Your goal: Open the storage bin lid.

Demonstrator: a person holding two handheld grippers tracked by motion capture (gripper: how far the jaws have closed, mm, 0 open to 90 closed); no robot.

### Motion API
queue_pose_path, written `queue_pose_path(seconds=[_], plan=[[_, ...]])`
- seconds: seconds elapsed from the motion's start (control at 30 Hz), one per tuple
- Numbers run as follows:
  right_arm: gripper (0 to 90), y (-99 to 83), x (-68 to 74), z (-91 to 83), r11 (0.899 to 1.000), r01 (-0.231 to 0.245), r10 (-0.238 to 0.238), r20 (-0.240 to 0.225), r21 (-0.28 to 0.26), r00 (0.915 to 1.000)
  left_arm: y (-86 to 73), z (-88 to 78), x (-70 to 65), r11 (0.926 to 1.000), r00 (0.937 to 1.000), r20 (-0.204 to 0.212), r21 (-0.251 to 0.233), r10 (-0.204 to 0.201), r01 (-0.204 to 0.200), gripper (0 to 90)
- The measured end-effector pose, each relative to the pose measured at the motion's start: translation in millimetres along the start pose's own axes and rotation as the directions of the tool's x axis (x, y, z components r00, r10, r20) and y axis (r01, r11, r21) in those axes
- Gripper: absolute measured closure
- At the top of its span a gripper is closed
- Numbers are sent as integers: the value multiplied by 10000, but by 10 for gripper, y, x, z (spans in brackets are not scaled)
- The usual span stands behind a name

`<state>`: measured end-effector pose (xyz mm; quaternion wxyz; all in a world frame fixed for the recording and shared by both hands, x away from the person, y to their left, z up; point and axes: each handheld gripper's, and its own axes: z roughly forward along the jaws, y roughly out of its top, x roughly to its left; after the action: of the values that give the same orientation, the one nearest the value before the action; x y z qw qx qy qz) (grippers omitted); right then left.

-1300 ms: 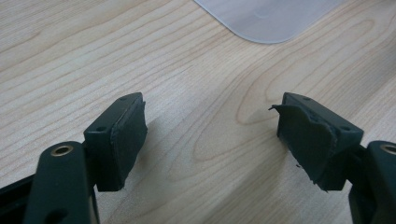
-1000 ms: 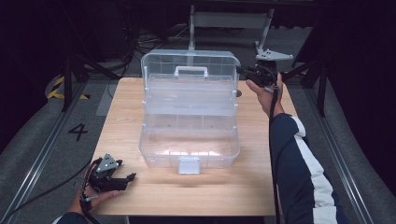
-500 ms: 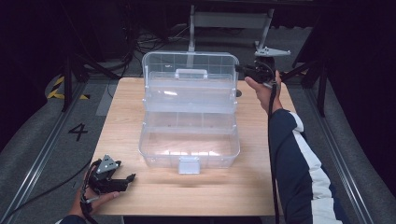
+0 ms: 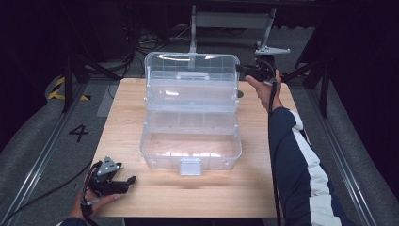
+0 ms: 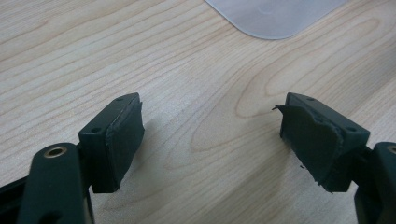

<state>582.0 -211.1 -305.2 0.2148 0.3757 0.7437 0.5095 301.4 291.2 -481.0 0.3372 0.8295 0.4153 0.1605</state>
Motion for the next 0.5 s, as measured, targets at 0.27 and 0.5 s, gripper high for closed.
queue_pose_path(seconds=[0.27,0.5], plan=[[801,-12,-44,72,9999,-122,122,32,78,9999,1,9,4,10000,10000,35,-46,23,-23,214],[799,-36,-91,128,9994,-327,327,-11,54,9995,7,2,12,9999,9999,72,68,92,-92,209]])
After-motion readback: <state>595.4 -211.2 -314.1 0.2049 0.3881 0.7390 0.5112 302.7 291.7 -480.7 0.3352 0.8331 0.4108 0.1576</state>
